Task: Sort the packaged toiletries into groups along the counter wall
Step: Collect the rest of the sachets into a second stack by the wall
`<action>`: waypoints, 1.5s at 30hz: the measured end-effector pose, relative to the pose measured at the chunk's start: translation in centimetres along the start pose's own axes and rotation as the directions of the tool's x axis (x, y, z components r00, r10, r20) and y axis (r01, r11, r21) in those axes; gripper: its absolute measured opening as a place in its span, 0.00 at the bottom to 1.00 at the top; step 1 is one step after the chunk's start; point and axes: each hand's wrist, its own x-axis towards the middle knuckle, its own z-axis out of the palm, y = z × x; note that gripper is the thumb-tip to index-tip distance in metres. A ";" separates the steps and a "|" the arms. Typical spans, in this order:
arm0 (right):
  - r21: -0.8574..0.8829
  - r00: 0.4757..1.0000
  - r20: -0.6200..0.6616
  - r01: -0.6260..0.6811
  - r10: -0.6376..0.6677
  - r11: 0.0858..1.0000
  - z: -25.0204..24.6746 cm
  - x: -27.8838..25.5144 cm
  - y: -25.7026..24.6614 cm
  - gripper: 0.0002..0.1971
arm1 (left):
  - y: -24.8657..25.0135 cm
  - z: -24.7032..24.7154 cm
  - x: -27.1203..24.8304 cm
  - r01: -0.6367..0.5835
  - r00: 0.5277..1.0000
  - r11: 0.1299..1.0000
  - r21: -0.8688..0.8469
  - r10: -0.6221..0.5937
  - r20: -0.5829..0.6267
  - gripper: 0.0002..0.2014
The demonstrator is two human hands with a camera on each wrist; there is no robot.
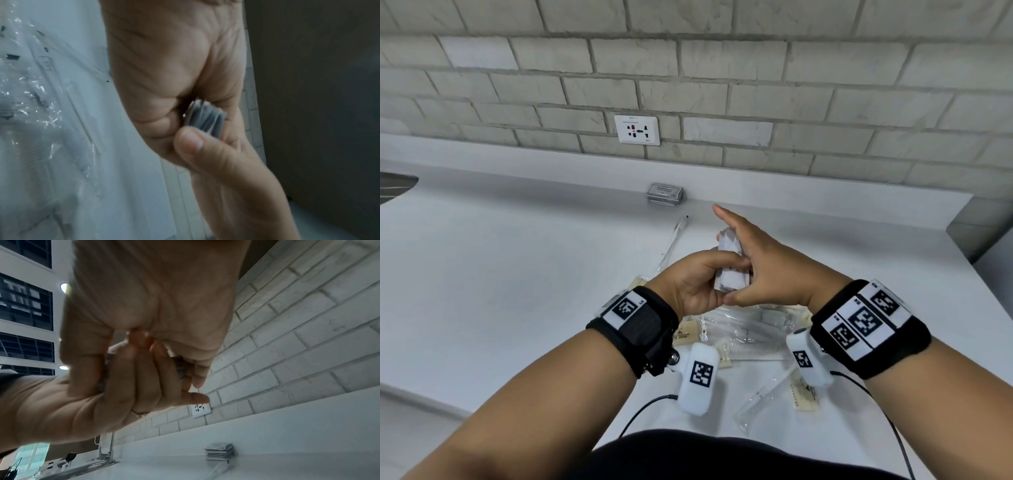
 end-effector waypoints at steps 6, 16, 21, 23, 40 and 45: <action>-0.098 0.999 -0.020 -0.041 0.039 0.994 0.2 -0.2 -0.2 0.67 | -0.2 0.7 0.2 -0.025 1.000 0.998 -0.051 0.025 -0.011 0.08; -0.169 0.999 0.025 -0.030 0.034 0.985 0.3 -0.4 0.0 0.70 | -0.7 0.7 0.5 0.055 0.994 0.976 -0.211 -0.073 -0.080 0.08; -0.343 0.999 0.010 -0.039 0.045 0.939 0.4 -0.1 -0.1 0.58 | -0.9 0.5 0.8 0.066 0.990 0.980 -0.186 -0.088 -0.113 0.06; -0.340 0.999 0.004 -0.048 0.052 0.939 0.5 -0.2 -0.3 0.58 | -0.8 0.5 0.9 0.077 0.988 0.982 -0.171 -0.098 -0.120 0.06; 0.834 0.906 0.004 -0.236 0.424 0.498 2.1 0.3 -1.5 0.13 | 0.5 2.0 0.9 -0.534 0.806 0.815 -0.227 0.408 -0.430 0.13; 0.938 0.922 0.051 -0.175 0.383 0.299 2.3 0.5 -1.9 0.06 | -0.7 1.8 0.6 -0.572 0.783 0.794 -0.205 0.453 -0.426 0.11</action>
